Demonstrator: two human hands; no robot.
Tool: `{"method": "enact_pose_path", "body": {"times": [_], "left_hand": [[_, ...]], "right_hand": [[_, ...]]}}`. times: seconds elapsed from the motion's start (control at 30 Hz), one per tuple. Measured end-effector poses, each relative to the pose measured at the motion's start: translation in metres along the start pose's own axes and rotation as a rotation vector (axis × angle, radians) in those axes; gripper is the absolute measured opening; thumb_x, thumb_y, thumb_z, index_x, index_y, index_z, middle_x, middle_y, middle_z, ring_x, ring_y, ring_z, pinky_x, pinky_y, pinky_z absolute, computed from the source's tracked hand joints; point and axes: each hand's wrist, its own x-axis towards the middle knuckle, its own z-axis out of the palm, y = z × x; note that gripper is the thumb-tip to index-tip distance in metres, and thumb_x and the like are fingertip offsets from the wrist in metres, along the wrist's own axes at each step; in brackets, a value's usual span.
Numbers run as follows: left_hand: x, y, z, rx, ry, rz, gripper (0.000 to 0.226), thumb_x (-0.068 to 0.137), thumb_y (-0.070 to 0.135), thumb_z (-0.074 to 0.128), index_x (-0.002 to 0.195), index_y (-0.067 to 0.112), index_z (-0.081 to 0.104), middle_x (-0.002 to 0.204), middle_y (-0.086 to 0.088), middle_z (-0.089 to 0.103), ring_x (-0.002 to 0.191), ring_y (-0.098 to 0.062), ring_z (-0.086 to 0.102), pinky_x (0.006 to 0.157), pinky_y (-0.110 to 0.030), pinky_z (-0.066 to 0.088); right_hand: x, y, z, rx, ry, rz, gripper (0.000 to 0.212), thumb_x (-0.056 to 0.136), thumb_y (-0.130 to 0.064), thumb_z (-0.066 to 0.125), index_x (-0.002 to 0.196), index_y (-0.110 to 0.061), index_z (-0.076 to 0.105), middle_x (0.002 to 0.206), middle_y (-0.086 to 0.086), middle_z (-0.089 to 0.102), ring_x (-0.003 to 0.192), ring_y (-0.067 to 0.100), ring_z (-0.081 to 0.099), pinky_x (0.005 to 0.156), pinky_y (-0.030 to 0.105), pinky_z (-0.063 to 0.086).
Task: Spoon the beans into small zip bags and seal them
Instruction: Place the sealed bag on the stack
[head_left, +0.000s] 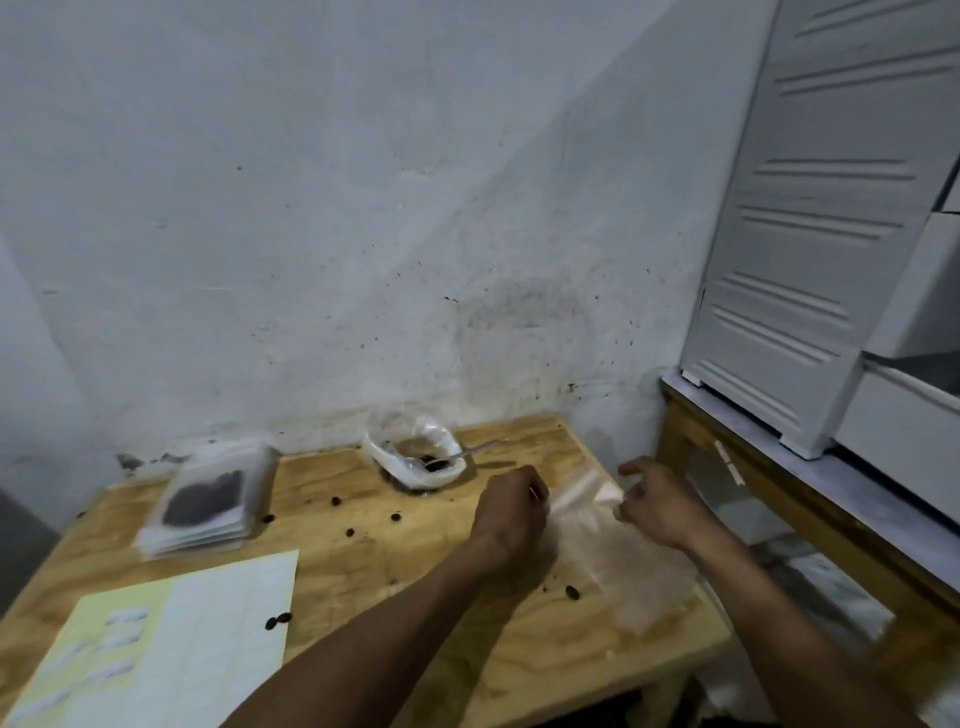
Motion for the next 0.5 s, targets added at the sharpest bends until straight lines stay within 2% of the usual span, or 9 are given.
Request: {"method": "enact_pose_path", "body": {"times": [0.1, 0.17, 0.2, 0.23, 0.3, 0.33, 0.37, 0.43, 0.5], "left_hand": [[0.004, 0.004, -0.024, -0.101, 0.163, 0.032, 0.016, 0.087, -0.001, 0.061, 0.092, 0.007, 0.073, 0.091, -0.007, 0.073, 0.082, -0.020, 0.065, 0.072, -0.031, 0.054], [0.007, 0.008, -0.046, -0.154, 0.263, 0.060, 0.014, 0.089, 0.000, 0.061, 0.092, 0.008, 0.072, 0.089, -0.005, 0.073, 0.081, -0.020, 0.065, 0.070, -0.030, 0.054], [0.008, 0.009, -0.056, -0.164, 0.306, 0.093, 0.013, 0.090, 0.001, 0.061, 0.093, 0.008, 0.072, 0.089, -0.005, 0.073, 0.080, -0.020, 0.066, 0.071, -0.032, 0.057], [0.007, 0.010, -0.066, -0.153, 0.342, 0.134, 0.012, 0.091, 0.002, 0.061, 0.093, 0.008, 0.071, 0.089, -0.005, 0.073, 0.080, -0.020, 0.067, 0.071, -0.034, 0.058], [0.003, 0.011, -0.084, -0.082, 0.412, 0.233, 0.010, 0.095, 0.007, 0.060, 0.098, 0.008, 0.070, 0.090, -0.006, 0.073, 0.078, -0.021, 0.066, 0.070, -0.035, 0.055], [0.001, 0.009, -0.091, -0.040, 0.451, 0.286, 0.010, 0.097, 0.008, 0.059, 0.100, 0.007, 0.068, 0.090, -0.008, 0.073, 0.076, -0.022, 0.065, 0.067, -0.035, 0.053], [-0.001, 0.007, -0.097, -0.003, 0.489, 0.332, 0.010, 0.098, 0.008, 0.058, 0.101, 0.005, 0.067, 0.088, -0.010, 0.072, 0.073, -0.025, 0.064, 0.063, -0.036, 0.051], [-0.006, 0.000, -0.110, 0.041, 0.543, 0.387, 0.009, 0.098, 0.008, 0.057, 0.101, 0.003, 0.064, 0.083, -0.012, 0.071, 0.067, -0.029, 0.063, 0.058, -0.038, 0.050], [-0.009, -0.007, -0.122, 0.014, 0.547, 0.372, 0.009, 0.099, 0.012, 0.060, 0.101, 0.004, 0.063, 0.082, -0.011, 0.072, 0.068, -0.028, 0.066, 0.061, -0.041, 0.054]], "right_hand": [[0.000, -0.026, -0.004, 0.115, 0.171, -0.127, 0.050, 0.088, -0.019, 0.076, 0.133, -0.010, 0.056, 0.124, 0.016, 0.064, 0.111, 0.031, 0.063, 0.092, 0.039, 0.054], [-0.003, -0.054, -0.009, 0.148, 0.308, -0.236, 0.031, 0.090, -0.032, 0.074, 0.112, -0.010, 0.068, 0.112, 0.014, 0.070, 0.103, 0.029, 0.066, 0.088, 0.041, 0.055], [-0.006, -0.070, -0.012, 0.145, 0.326, -0.272, 0.034, 0.092, -0.041, 0.069, 0.097, -0.008, 0.072, 0.101, 0.013, 0.074, 0.094, 0.028, 0.068, 0.084, 0.041, 0.054], [-0.009, -0.087, -0.014, 0.143, 0.319, -0.291, 0.049, 0.093, -0.052, 0.062, 0.086, -0.004, 0.073, 0.089, 0.014, 0.075, 0.085, 0.029, 0.068, 0.080, 0.042, 0.054], [-0.013, -0.120, -0.016, 0.180, 0.297, -0.290, 0.075, 0.088, -0.071, 0.053, 0.075, 0.000, 0.073, 0.075, 0.016, 0.074, 0.072, 0.031, 0.070, 0.075, 0.045, 0.056], [-0.013, -0.134, -0.014, 0.212, 0.290, -0.291, 0.077, 0.084, -0.074, 0.053, 0.072, 0.000, 0.073, 0.070, 0.014, 0.074, 0.068, 0.031, 0.071, 0.074, 0.047, 0.058], [-0.013, -0.146, -0.012, 0.243, 0.275, -0.295, 0.071, 0.082, -0.069, 0.057, 0.067, -0.003, 0.074, 0.065, 0.010, 0.074, 0.065, 0.029, 0.072, 0.073, 0.049, 0.061], [-0.014, -0.167, -0.006, 0.312, 0.231, -0.320, 0.044, 0.085, -0.043, 0.064, 0.062, -0.008, 0.075, 0.060, 0.000, 0.074, 0.064, 0.024, 0.073, 0.073, 0.046, 0.063], [-0.016, -0.182, -0.001, 0.382, 0.193, -0.355, 0.030, 0.087, -0.025, 0.065, 0.065, -0.008, 0.076, 0.060, -0.002, 0.074, 0.066, 0.020, 0.075, 0.074, 0.043, 0.064]]}}
